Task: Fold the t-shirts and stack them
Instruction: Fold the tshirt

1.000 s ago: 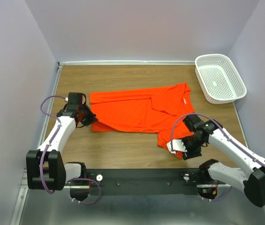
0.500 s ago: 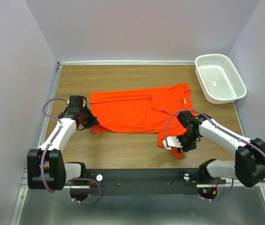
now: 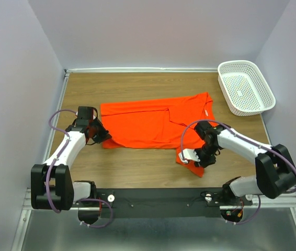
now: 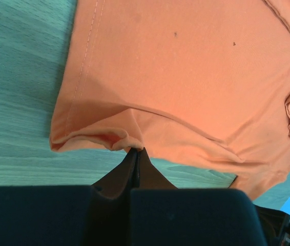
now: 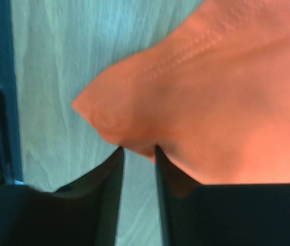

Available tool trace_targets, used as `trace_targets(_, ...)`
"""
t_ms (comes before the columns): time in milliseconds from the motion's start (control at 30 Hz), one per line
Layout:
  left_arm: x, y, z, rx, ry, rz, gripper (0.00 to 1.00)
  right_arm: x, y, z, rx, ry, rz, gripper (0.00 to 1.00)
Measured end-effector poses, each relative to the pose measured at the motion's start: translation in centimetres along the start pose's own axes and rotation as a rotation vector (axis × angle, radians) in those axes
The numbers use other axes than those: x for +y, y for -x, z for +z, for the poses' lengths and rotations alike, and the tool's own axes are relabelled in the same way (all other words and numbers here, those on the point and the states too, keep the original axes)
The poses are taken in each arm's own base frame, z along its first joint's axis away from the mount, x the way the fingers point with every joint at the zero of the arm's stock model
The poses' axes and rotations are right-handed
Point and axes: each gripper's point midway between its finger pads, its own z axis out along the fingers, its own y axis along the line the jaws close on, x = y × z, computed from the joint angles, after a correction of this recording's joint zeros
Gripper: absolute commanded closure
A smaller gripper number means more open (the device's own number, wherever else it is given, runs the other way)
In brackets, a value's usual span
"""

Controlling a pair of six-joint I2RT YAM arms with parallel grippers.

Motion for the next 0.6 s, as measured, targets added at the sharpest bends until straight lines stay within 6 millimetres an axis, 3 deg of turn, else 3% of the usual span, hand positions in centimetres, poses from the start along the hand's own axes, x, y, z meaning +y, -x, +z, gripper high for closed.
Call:
trace_targets(267, -0.1, 0.0, 0.0, 0.001, -0.005, 0.005, 1.0, -0.6, 2.2, 1.2, -0.068, 0.079, 0.025, 0.82)
trace_targets(300, -0.1, 0.0, 0.0, 0.0, -0.005, 0.005, 1.0, -0.4, 2.7, 1.4, -0.079, 0.094, 0.026, 0.89)
trace_targets(367, -0.1, 0.0, 0.0, 0.0, -0.006, 0.005, 1.0, -0.3, 3.5, 1.6, -0.099, 0.112, 0.044, 0.92)
trace_targets(500, -0.1, 0.0, 0.2, 0.004, -0.009, 0.006, 1.0, -1.8, 5.0, 1.1, -0.135, 0.1, 0.121, 0.76)
trace_targets(600, -0.1, 0.0, 0.2, 0.007, -0.009, 0.008, 1.0, -3.8, 6.0, 0.1, -0.153, 0.046, 0.173, 0.69)
